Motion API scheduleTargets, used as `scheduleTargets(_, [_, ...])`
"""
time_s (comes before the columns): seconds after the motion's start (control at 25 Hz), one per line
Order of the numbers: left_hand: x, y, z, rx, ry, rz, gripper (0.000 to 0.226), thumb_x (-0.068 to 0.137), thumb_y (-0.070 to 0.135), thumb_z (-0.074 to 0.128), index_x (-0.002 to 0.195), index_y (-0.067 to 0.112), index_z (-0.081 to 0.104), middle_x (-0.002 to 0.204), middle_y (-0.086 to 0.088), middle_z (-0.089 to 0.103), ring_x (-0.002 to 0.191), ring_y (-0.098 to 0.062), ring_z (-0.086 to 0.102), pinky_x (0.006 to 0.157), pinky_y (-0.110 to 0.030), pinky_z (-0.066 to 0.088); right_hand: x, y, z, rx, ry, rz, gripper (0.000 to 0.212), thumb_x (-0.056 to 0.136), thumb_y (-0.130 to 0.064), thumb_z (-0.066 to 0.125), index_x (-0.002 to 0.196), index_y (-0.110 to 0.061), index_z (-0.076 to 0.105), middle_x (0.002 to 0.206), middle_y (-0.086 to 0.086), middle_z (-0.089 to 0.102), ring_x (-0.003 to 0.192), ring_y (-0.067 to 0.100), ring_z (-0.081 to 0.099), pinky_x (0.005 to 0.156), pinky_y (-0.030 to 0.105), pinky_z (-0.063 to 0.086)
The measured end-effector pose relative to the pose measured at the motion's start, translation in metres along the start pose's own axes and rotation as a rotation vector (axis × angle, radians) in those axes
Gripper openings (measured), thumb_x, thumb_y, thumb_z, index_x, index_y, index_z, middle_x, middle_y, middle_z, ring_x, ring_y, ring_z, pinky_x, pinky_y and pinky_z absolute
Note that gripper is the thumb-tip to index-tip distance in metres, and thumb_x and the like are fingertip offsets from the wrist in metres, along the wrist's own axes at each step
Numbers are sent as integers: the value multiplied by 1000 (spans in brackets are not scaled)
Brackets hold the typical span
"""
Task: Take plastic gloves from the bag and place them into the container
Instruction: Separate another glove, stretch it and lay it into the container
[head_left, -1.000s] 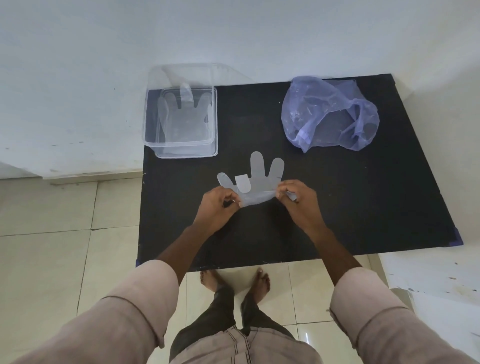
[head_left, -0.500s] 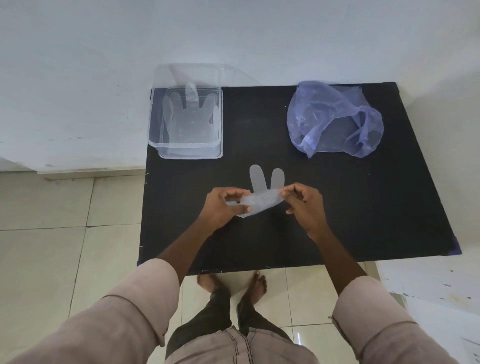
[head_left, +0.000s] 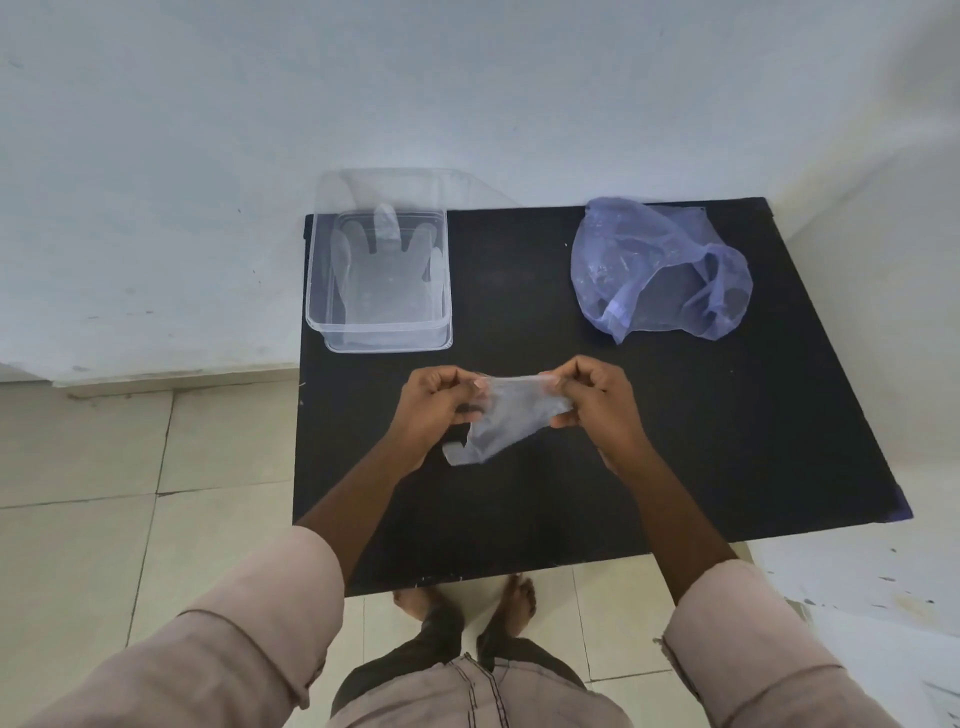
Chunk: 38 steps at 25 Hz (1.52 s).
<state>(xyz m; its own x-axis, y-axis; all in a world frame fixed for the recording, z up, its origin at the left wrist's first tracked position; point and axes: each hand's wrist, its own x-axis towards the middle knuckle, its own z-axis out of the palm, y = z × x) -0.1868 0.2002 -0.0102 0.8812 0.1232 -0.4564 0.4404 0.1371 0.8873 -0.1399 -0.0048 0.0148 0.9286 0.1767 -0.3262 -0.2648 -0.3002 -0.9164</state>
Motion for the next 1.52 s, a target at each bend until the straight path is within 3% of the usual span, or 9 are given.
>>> scheduleTargets(0.08, [5,16,-9,-25,4,38,13,90,9,63,84,8,75,79,-11,75,76,-25,74,71,-35,61,1,-20,9,86,5,12,20,85,-3,55,70,-12,66,85,17,69,78,21,67,60,35,59])
scheduleTargets(0.28, [16,65,-30,-59,38,71,13,90,10,63,84,7,74,88,-18,74,75,-26,73,64,-31,60,12,-67,25,105,30,26,22,90,-3,56,72,-11,66,87,10,71,79,18,69,60,27,57])
scheduleTargets(0.48, [34,108,-49,-70,78,92,11,87,8,63,85,1,72,83,-17,75,78,-29,74,69,-32,60,44,-108,36,153,27,31,23,88,0,58,69,-12,67,81,10,75,74,21,72,55,26,56])
scheduleTargets(0.72, [61,148,-74,-11,189,122,14,84,8,64,88,-4,70,83,-19,74,76,-27,74,71,-33,61,101,-151,54,89,-85,34,19,85,3,57,70,-7,63,76,16,71,67,25,71,55,27,56])
scheduleTargets(0.88, [102,183,-102,-27,254,145,12,85,3,61,86,-6,69,77,-16,71,68,-23,72,64,-28,60,159,-184,76,16,-160,37,20,85,5,48,74,-6,61,78,16,72,70,24,72,57,25,56])
scheduleTargets(1.08, [130,219,-124,-39,328,194,12,81,0,60,70,3,66,76,-18,67,60,-21,71,68,-32,60,195,-215,106,27,-85,-82,19,83,3,51,72,-10,61,82,16,74,76,28,73,67,31,58])
scheduleTargets(1.32, [174,269,-158,-50,464,296,8,75,1,60,76,0,67,83,-20,67,69,-27,71,71,-33,60,251,-267,145,73,-29,-246,28,80,8,44,66,-12,58,78,16,69,71,25,68,74,40,58])
scheduleTargets(1.44, [179,281,-163,-106,463,404,12,78,2,58,71,7,66,80,-15,68,71,-26,70,71,-34,59,258,-273,152,62,53,-450,21,79,7,49,68,-8,58,74,14,68,71,27,68,75,43,57])
scheduleTargets(1.52, [176,281,-165,-117,433,521,14,77,3,58,67,9,67,77,-12,69,72,-25,70,70,-33,57,254,-267,154,5,144,-662,11,80,1,51,73,-2,59,72,14,69,70,29,65,68,36,53])
